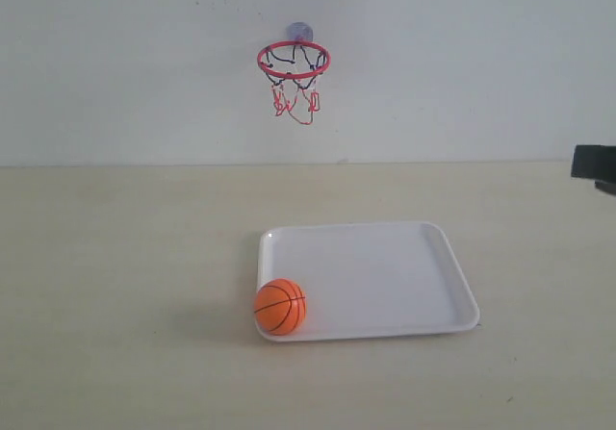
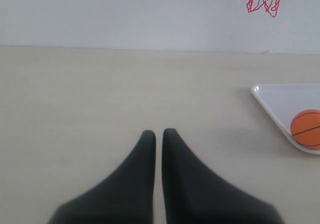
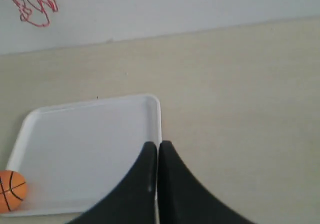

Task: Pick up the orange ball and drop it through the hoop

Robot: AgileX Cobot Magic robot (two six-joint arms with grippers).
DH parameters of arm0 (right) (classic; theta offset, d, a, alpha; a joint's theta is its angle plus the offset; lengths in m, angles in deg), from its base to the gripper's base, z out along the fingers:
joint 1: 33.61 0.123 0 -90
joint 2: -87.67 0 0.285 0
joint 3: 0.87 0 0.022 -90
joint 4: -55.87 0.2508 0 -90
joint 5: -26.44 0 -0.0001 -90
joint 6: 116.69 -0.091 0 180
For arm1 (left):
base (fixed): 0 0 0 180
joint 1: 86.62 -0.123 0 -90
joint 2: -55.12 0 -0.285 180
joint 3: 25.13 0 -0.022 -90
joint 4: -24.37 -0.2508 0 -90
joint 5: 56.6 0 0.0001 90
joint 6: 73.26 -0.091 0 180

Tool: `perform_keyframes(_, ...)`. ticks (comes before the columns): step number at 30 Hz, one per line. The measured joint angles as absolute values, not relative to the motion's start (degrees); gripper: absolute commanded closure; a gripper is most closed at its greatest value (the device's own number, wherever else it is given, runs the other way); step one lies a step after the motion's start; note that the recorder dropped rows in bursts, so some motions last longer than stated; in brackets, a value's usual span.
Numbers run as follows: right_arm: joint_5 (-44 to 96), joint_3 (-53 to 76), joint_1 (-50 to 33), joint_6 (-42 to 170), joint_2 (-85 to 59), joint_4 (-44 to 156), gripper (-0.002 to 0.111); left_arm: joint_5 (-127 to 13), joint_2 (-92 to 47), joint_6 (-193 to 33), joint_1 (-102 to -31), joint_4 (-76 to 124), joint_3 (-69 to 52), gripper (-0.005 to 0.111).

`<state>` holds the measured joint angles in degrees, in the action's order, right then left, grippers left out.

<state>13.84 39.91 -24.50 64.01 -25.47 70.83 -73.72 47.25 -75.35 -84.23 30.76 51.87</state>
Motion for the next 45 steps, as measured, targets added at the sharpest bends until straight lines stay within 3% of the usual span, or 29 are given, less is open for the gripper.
perform_keyframes(8, 13.2, 38.7, -17.5, 72.2, -14.0, 76.2, 0.109, -73.7, 47.2, -75.3, -84.2, 30.8, 51.9, 0.103)
perform_keyframes(13, 8.1, 30.1, -8.4, 78.0, -6.1, 76.6, 0.109, -73.7, 47.2, -75.3, -84.2, 30.8, 51.9, 0.103)
perform_keyframes(16, 1.6, 22.9, -3.2, 80.4, -1.0, 76.9, 0.103, -73.7, 47.2, -75.3, -84.2, 30.8, 51.9, 0.103)
perform_keyframes(19, -3.3, 17.0, 0.8, 81.1, 3.7, 76.9, 0.082, -73.7, 47.2, -75.3, -84.2, 30.8, 51.9, 0.103)
perform_keyframes(24, -4.8, 11.5, 5.2, 81.1, 9.8, 76.9, 0.022, -73.7, 47.2, -75.3, -84.2, 30.8, 51.9, 0.103)
perform_keyframes(26, -4.2, 10.6, 5.7, 79.2, 11.8, 76.9, 0.014, -73.7, 47.2, -75.3, -84.2, 30.8, 51.9, 0.103)
perform_keyframes(45, 7.3, 6.8, 5.8, 69.6, 25.2, 77.1, 0.014, -73.7, 47.2, -75.3, -84.2, 30.8, 51.9, 0.103)
